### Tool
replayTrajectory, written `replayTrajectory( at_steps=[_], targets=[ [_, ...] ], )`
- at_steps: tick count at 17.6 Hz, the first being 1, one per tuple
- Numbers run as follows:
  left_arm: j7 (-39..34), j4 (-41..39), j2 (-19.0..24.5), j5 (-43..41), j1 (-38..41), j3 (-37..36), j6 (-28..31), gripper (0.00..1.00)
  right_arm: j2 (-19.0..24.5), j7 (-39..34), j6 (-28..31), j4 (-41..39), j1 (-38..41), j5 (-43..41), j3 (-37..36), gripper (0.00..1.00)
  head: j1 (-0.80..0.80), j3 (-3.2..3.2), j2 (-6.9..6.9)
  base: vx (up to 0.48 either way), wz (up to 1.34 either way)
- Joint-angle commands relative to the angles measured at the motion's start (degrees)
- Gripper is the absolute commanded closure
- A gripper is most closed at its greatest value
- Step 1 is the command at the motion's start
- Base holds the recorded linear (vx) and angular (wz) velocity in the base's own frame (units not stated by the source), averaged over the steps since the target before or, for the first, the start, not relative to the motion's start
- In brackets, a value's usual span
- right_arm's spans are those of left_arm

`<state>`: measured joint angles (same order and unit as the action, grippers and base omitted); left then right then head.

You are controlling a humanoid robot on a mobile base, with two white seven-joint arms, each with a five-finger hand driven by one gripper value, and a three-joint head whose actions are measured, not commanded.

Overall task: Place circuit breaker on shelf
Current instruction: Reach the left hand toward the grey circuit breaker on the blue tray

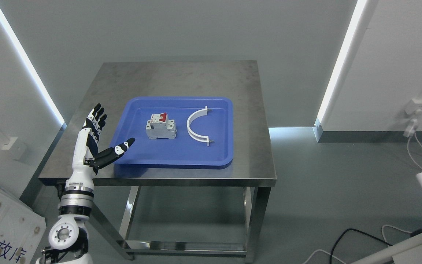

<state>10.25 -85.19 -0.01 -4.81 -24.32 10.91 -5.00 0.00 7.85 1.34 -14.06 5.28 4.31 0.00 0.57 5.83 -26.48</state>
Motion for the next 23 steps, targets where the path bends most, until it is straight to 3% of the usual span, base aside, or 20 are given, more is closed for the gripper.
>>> replayTrajectory(
  at_steps=[1, 4, 8, 10, 14, 18, 21, 23],
  targets=[
    [0.1, 0.6, 1.0, -0.2, 0.2, -4.2, -0.2, 0.0, -1.0, 0.0, 3.1, 0.0, 0.0, 0.0, 1.1, 0.0, 0.0, 0.0, 0.0, -0.002, -0.02],
    [0.2, 2.0, 1.6, -0.2, -2.0, -4.2, -0.2, 0.0, -1.0, 0.0, 3.1, 0.0, 0.0, 0.0, 1.1, 0.0, 0.0, 0.0, 0.0, 0.0, 0.0],
    [0.8, 10.3, 3.7, -2.2, -7.8, -4.3, -0.3, 0.0, -1.0, 0.0, 3.1, 0.0, 0.0, 0.0, 1.1, 0.0, 0.0, 0.0, 0.0, 0.0, 0.0],
    [3.7, 13.3, 6.3, -8.3, -9.5, -4.5, -0.3, 0.0, -1.0, 0.0, 3.1, 0.0, 0.0, 0.0, 1.1, 0.0, 0.0, 0.0, 0.0, 0.0, 0.0],
    [12.6, 17.6, 7.1, -21.6, -12.8, -4.7, 1.0, 0.0, -1.0, 0.0, 3.1, 0.0, 0.0, 0.0, 1.1, 0.0, 0.0, 0.0, 0.0, 0.0, 0.0],
    [15.6, 22.0, 7.0, -22.3, -20.7, -6.2, 7.5, 0.04, -1.0, 0.0, 3.1, 0.0, 0.0, 0.0, 1.1, 0.0, 0.0, 0.0, 0.0, 0.0, 0.0],
    [17.7, 22.9, 6.6, -22.3, -22.9, -7.3, 8.5, 0.14, -1.0, 0.0, 3.1, 0.0, 0.0, 0.0, 1.1, 0.0, 0.0, 0.0, 0.0, 0.0, 0.0],
    [17.9, 23.7, 6.6, -22.3, -23.1, -8.8, 9.5, 0.16, -1.0, 0.0, 3.1, 0.0, 0.0, 0.0, 1.1, 0.0, 0.0, 0.0, 0.0, 0.0, 0.0]
  ],
)
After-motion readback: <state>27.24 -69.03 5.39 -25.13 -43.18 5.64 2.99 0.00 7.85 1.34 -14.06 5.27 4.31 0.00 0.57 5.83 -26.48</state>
